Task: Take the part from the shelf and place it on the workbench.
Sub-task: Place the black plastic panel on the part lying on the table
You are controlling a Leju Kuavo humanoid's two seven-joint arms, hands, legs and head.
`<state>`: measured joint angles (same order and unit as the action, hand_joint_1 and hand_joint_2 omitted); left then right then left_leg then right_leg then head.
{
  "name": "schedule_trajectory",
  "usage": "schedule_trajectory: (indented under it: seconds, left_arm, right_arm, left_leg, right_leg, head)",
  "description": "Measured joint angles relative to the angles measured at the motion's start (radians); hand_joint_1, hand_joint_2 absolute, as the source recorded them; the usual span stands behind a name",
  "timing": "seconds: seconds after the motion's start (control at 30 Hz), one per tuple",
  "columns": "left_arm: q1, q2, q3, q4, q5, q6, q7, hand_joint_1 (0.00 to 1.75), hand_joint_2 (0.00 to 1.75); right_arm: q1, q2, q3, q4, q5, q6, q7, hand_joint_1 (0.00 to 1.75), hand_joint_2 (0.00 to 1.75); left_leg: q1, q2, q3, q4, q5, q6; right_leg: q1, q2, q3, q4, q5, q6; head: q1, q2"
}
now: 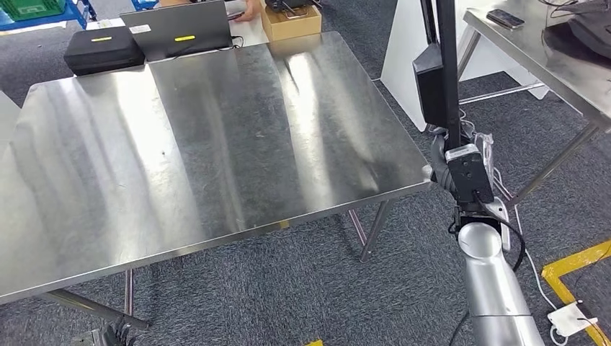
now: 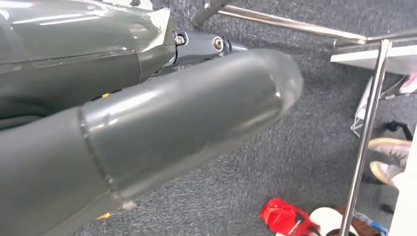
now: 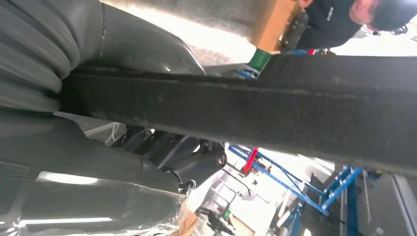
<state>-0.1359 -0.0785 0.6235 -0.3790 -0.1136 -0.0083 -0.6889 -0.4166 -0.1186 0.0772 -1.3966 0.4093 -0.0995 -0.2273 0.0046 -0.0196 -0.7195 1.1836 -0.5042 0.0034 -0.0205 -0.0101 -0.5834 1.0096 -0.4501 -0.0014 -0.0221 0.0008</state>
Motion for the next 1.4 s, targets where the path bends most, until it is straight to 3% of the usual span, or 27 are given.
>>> schedule_trajectory:
  seconds: [0.07, 0.1, 0.13, 0.23, 0.3, 0.37, 0.43, 0.53, 0.57, 0.6, 0.63, 0.7, 0.73, 0.8, 0.87, 0.93, 1.0, 1.07, 1.1, 1.13, 1.2, 1.27, 1.4]
  left_arm:
    - [0.001, -0.002, -0.002, 0.001, -0.006, 0.002, 0.0, 0.0, 0.0]
    - [0.002, -0.003, -0.002, 0.001, -0.008, 0.003, 0.0, 0.0, 0.0]
    - [0.003, -0.003, -0.002, 0.001, -0.01, 0.005, 0.0, 0.0, 0.0]
    - [0.004, -0.002, -0.002, 0.001, -0.012, 0.011, 0.0, 0.0, 0.0]
    - [0.007, -0.001, -0.002, -0.001, -0.01, 0.006, 0.0, 0.0, 0.0]
    - [0.011, -0.002, -0.002, -0.008, -0.005, -0.001, 0.0, 0.0, 0.0]
    - [0.01, -0.004, -0.002, -0.015, -0.002, -0.002, 0.0, 0.0, 0.0]
    - [0.005, -0.006, -0.002, -0.021, 0.001, -0.002, 0.0, 0.0, 0.0]
    - [0.005, -0.006, -0.001, -0.022, 0.001, -0.002, 0.0, 0.0, 0.0]
    - [0.006, -0.007, -0.001, -0.023, 0.001, -0.002, 0.0, 0.0, 0.0]
    - [0.006, -0.007, -0.001, -0.023, 0.002, -0.003, 0.0, 0.0, 0.0]
    - [0.006, -0.009, -0.001, -0.024, 0.002, -0.003, 0.0, 0.0, 0.0]
    - [0.006, -0.01, -0.001, -0.024, 0.002, -0.004, 0.0, 0.0, 0.0]
    - [0.009, -0.011, 0.0, -0.025, 0.005, -0.013, 0.0, 0.0, 0.0]
    - [0.016, -0.009, 0.001, -0.027, 0.008, -0.024, 0.0, 0.0, 0.0]
    - [0.021, -0.006, 0.001, -0.031, 0.008, -0.029, 0.0, 0.0, 0.0]
    - [0.021, -0.005, 0.001, -0.039, 0.008, -0.034, 0.0, 0.0, 0.0]
    - [0.022, -0.005, 0.0, -0.047, 0.008, -0.039, 0.0, 0.0, 0.0]
    - [0.022, -0.006, 0.0, -0.052, 0.008, -0.041, 0.0, 0.0, 0.0]
    - [0.023, -0.006, -0.002, -0.058, 0.008, -0.043, 0.0, 0.0, 0.0]
    - [0.022, -0.006, -0.007, -0.076, 0.009, -0.046, 0.0, 0.0, 0.0]
    - [0.02, -0.006, -0.014, -0.092, 0.011, -0.049, 0.0, 0.0, 0.0]
    - [0.019, -0.008, -0.025, -0.11, 0.013, -0.061, 0.0, 0.0, 0.0]
  right_arm:
    - [0.021, -0.013, -0.008, 0.0, -0.008, 0.006, -0.005, 1.57, 1.75]
    - [0.028, -0.019, -0.012, 0.002, -0.011, 0.01, -0.007, 1.57, 1.75]
    - [0.033, -0.023, -0.015, 0.004, -0.014, 0.013, -0.009, 1.57, 1.75]
    - [0.034, -0.034, -0.021, 0.015, -0.021, 0.018, -0.019, 1.57, 1.75]
    - [0.027, -0.041, -0.022, 0.023, -0.023, 0.016, -0.027, 1.57, 1.75]
    - [0.009, -0.045, -0.022, 0.028, -0.023, 0.016, -0.025, 1.57, 1.75]
    - [-0.015, -0.051, -0.021, 0.031, -0.023, 0.021, -0.011, 1.57, 1.75]
    - [-0.041, -0.065, -0.02, 0.04, -0.024, 0.026, 0.0, 1.57, 1.75]
    - [-0.043, -0.068, -0.02, 0.045, -0.024, 0.027, 0.002, 1.57, 1.75]
    - [-0.044, -0.07, -0.019, 0.049, -0.024, 0.028, 0.003, 1.57, 1.75]
    - [-0.045, -0.071, -0.019, 0.052, -0.024, 0.029, 0.004, 1.57, 1.75]
    - [-0.049, -0.074, -0.018, 0.057, -0.023, 0.03, 0.004, 1.57, 1.75]
    - [-0.052, -0.075, -0.018, 0.058, -0.023, 0.03, 0.004, 1.57, 1.75]
    - [-0.058, -0.077, -0.017, 0.061, -0.022, 0.029, 0.004, 1.57, 1.75]
    - [-0.063, -0.076, -0.014, 0.066, -0.014, 0.025, 0.006, 1.57, 1.75]
    - [-0.075, -0.075, -0.01, 0.074, 0.006, 0.016, 0.014, 1.57, 1.75]
    - [-0.093, -0.074, -0.004, 0.084, 0.046, 0.005, 0.037, 1.57, 1.75]
    - [-0.118, -0.076, 0.005, 0.108, 0.124, -0.005, 0.082, 1.57, 1.75]
    - [-0.135, -0.078, 0.011, 0.127, 0.168, -0.008, 0.108, 1.57, 1.75]
    - [-0.155, -0.082, 0.018, 0.149, 0.218, -0.009, 0.137, 1.57, 1.75]
    - [-0.201, -0.094, 0.035, 0.202, 0.313, -0.009, 0.186, 1.57, 1.75]
    - [-0.241, -0.111, 0.049, 0.252, 0.378, -0.009, 0.216, 1.57, 1.75]
    - [-0.3, -0.128, 0.069, 0.325, 0.423, -0.015, 0.238, 1.57, 1.75]
  left_leg:
    - [0.007, 0.014, -0.056, 0.105, -0.036, -0.007]
    - [0.009, 0.017, -0.062, 0.112, -0.029, -0.009]
    - [0.011, 0.02, -0.045, 0.077, -0.004, -0.009]
    - [0.006, 0.059, 0.059, -0.118, 0.073, 0.003]
    - [-0.003, 0.065, 0.08, -0.16, 0.078, 0.015]
    - [-0.005, 0.044, 0.082, -0.166, 0.083, 0.029]
    - [-0.003, 0.027, 0.091, -0.179, 0.092, 0.044]
    - [-0.002, -0.003, 0.095, -0.183, 0.096, 0.056]
    - [-0.002, -0.016, 0.095, -0.183, 0.096, 0.056]
    - [-0.002, -0.029, 0.096, -0.183, 0.096, 0.056]
    - [-0.002, -0.042, 0.096, -0.182, 0.096, 0.056]
    - [-0.002, -0.067, 0.096, -0.177, 0.094, 0.053]
    - [-0.003, -0.078, 0.095, -0.174, 0.092, 0.049]
    - [-0.006, -0.094, 0.091, -0.17, 0.09, 0.041]
    - [-0.006, -0.104, 0.087, -0.171, 0.091, 0.031]
    - [-0.005, -0.074, 0.072, -0.142, 0.071, 0.02]
    - [-0.003, -0.018, 0.021, -0.037, 0.015, 0.009]
    - [0.004, 0.008, -0.046, 0.088, -0.032, -0.001]
    - [0.008, 0.012, -0.062, 0.114, -0.033, -0.004]
    - [0.011, 0.015, -0.059, 0.101, -0.015, -0.007]
    - [0.016, 0.026, 0.005, -0.029, 0.05, -0.007]
    - [0.014, 0.037, 0.064, -0.141, 0.089, -0.001]
    - [0.001, 0.026, 0.076, -0.167, 0.093, 0.02]
  right_leg:
    - [0.001, -0.019, 0.001, 0.0, -0.003, -0.003]
    - [0.001, -0.028, 0.002, 0.0, -0.004, -0.003]
    - [0.001, -0.036, 0.003, 0.0, -0.005, -0.002]
    - [0.006, -0.057, 0.01, 0.001, -0.012, 0.008]
    - [0.012, -0.07, 0.013, 0.0, -0.017, 0.019]
    - [0.013, -0.081, 0.014, -0.001, -0.02, 0.032]
    - [0.011, -0.057, 0.002, 0.031, -0.041, 0.037]
    - [0.007, -0.001, -0.089, 0.222, -0.12, 0.028]
    - [0.007, 0.004, -0.118, 0.275, -0.135, 0.03]
    - [0.008, 0.006, -0.13, 0.291, -0.133, 0.036]
    - [0.007, 0.008, -0.12, 0.263, -0.114, 0.044]
    - [0.002, 0.027, -0.061, 0.12, -0.049, 0.057]
    - [0.002, 0.037, -0.03, 0.056, -0.024, 0.058]
    - [0.003, 0.047, -0.005, 0.001, -0.004, 0.051]
    - [0.002, 0.031, -0.001, -0.001, -0.001, 0.039]
    - [-0.006, 0.016, 0.004, -0.005, 0.002, 0.023]
    - [-0.007, 0.0, 0.007, -0.007, 0.001, 0.009]
    - [-0.004, -0.015, 0.008, -0.006, -0.001, 0.005]
    - [-0.004, -0.021, 0.008, -0.006, -0.002, 0.005]
    - [-0.004, -0.026, 0.008, -0.006, -0.002, 0.005]
    - [-0.005, -0.035, 0.01, -0.005, -0.004, 0.008]
    - [0.002, -0.044, 0.011, -0.005, -0.008, 0.017]
    - [0.011, -0.056, 0.015, -0.012, -0.008, 0.039]
  head:
    - [0.0, 0.0]
    - [0.0, 0.0]
    - [0.0, 0.0]
    - [0.001, 0.0]
    - [0.003, 0.0]
    - [0.003, 0.0]
    - [0.004, 0.0]
    - [0.012, 0.0]
    - [0.014, 0.0]
    - [0.014, 0.0]
    - [0.014, 0.0]
    - [0.015, 0.0]
    - [0.015, 0.0]
    - [0.015, 0.0]
    - [0.014, 0.0]
    - [0.012, 0.0]
    - [0.006, 0.0]
    - [0.004, 0.0]
    - [0.004, 0.0]
    - [0.004, 0.0]
    - [0.003, 0.0]
    - [0.005, 0.0]
    - [0.01, 0.0]
